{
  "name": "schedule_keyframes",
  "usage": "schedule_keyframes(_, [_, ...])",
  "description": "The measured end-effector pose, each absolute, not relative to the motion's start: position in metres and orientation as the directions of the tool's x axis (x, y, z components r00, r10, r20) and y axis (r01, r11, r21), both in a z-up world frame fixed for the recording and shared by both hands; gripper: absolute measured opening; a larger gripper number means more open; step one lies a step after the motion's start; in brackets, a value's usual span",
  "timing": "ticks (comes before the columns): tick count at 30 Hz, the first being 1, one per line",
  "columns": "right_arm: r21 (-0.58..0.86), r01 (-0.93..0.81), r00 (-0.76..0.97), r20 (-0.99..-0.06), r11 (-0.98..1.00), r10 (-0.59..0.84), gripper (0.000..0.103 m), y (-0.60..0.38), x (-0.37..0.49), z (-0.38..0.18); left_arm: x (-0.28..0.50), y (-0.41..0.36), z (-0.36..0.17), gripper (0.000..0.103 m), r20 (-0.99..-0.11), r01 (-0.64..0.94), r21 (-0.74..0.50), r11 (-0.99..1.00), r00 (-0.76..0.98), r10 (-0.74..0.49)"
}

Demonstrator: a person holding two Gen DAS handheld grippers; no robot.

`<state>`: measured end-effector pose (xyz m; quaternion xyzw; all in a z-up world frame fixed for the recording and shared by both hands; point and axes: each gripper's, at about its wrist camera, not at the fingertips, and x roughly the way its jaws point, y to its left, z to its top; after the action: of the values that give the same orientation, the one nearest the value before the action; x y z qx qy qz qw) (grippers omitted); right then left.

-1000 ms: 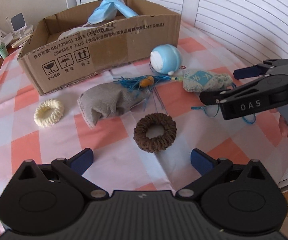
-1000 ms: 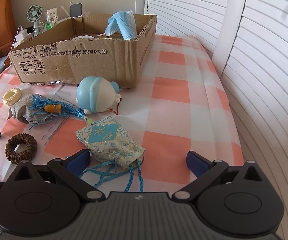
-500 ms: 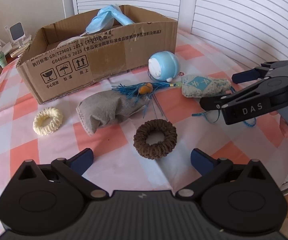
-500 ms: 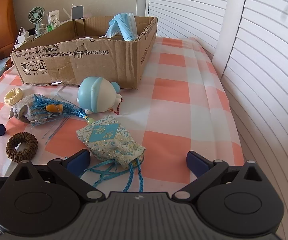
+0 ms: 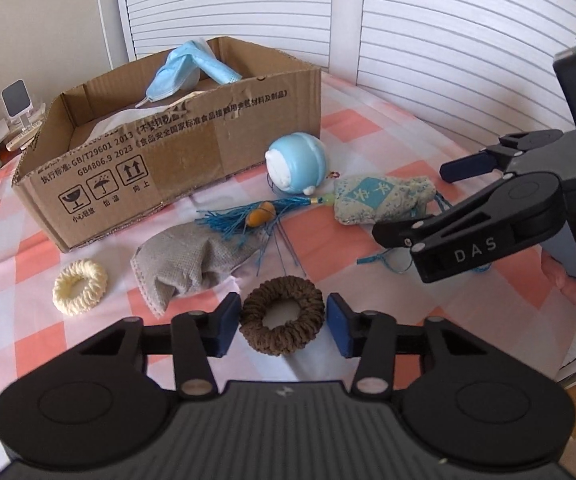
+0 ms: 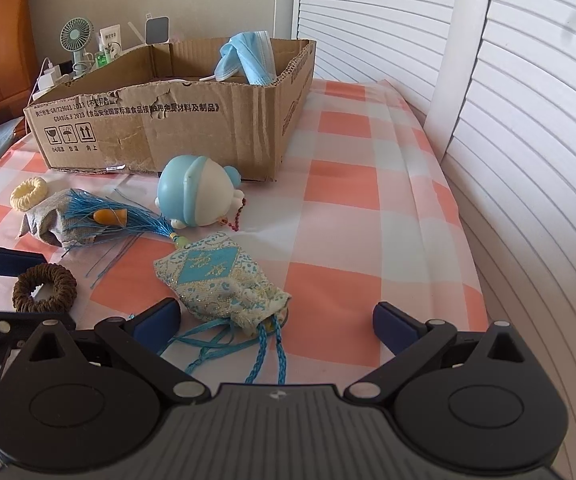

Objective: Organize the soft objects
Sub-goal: 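Grasp the brown scrunchie with the left gripper while the right grasps the patterned sachet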

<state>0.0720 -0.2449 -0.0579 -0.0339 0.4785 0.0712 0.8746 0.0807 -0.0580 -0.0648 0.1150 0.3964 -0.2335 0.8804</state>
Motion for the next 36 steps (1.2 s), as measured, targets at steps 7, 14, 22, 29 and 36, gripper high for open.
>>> schedule_keyframes(7, [0.002, -0.187, 0.538, -0.836, 0.982, 0.104, 0.103, -0.245, 0.07, -0.057, 0.079, -0.042, -0.066, 0.034, -0.751, 0.462, 0.035, 0.886, 0.597, -0.281])
schedule_keyframes(14, [0.007, -0.297, 0.531, -0.83, 0.955, 0.171, 0.099, -0.23, 0.073, -0.056, 0.079, -0.024, -0.066, 0.034, -0.755, 0.427, -0.005, 0.904, 0.592, -0.284])
schedule_keyframes(22, [0.03, -0.413, 0.48, -0.842, 0.91, 0.246, 0.071, -0.214, 0.074, -0.045, 0.08, -0.022, -0.066, 0.034, -0.755, 0.436, -0.021, 0.9, 0.583, -0.3])
schedule_keyframes(29, [0.027, -0.454, 0.468, -0.843, 0.891, 0.264, 0.068, -0.204, 0.066, -0.043, 0.081, -0.021, -0.066, 0.034, -0.756, 0.439, -0.026, 0.898, 0.579, -0.305])
schedule_keyframes(36, [0.018, -0.421, 0.494, -0.834, 0.907, 0.245, 0.041, -0.207, 0.074, -0.044, 0.08, -0.021, -0.064, 0.034, -0.756, 0.456, -0.017, 0.89, 0.577, -0.31])
